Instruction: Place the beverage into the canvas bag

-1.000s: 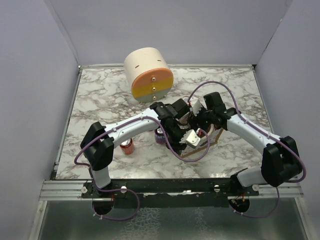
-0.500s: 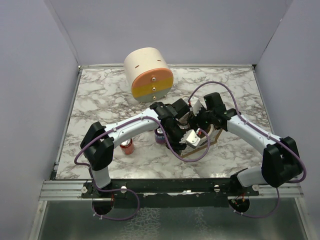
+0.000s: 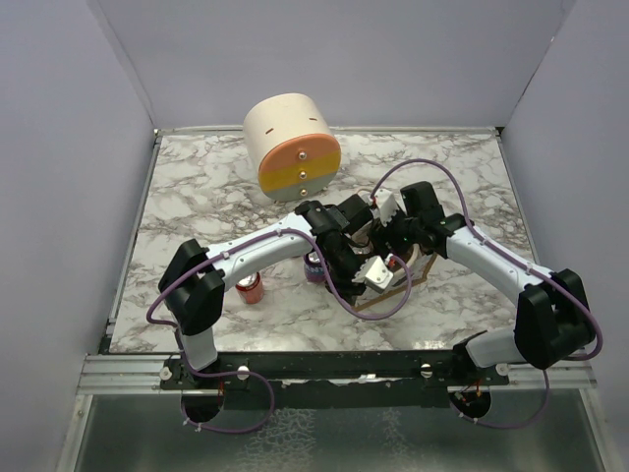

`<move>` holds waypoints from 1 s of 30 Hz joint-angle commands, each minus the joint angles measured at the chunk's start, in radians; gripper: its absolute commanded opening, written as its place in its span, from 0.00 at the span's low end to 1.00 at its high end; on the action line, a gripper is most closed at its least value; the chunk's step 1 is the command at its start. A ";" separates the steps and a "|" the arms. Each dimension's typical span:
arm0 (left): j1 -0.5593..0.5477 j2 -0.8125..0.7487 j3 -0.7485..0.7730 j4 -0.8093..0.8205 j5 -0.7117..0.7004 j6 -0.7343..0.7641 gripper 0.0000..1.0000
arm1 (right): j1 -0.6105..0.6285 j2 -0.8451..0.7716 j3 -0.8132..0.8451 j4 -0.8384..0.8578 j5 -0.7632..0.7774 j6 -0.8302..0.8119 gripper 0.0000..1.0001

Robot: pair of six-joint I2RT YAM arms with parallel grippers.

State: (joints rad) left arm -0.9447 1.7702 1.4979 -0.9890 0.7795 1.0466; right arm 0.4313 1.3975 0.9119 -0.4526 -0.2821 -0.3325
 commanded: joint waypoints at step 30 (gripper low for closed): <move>-0.009 0.016 0.028 -0.009 0.025 -0.033 0.50 | 0.000 -0.013 0.018 0.106 0.001 -0.008 0.70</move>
State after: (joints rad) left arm -0.9447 1.7786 1.4986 -0.9859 0.7807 1.0233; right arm 0.4313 1.4101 0.9073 -0.4179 -0.2771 -0.3130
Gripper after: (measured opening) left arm 0.494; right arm 0.681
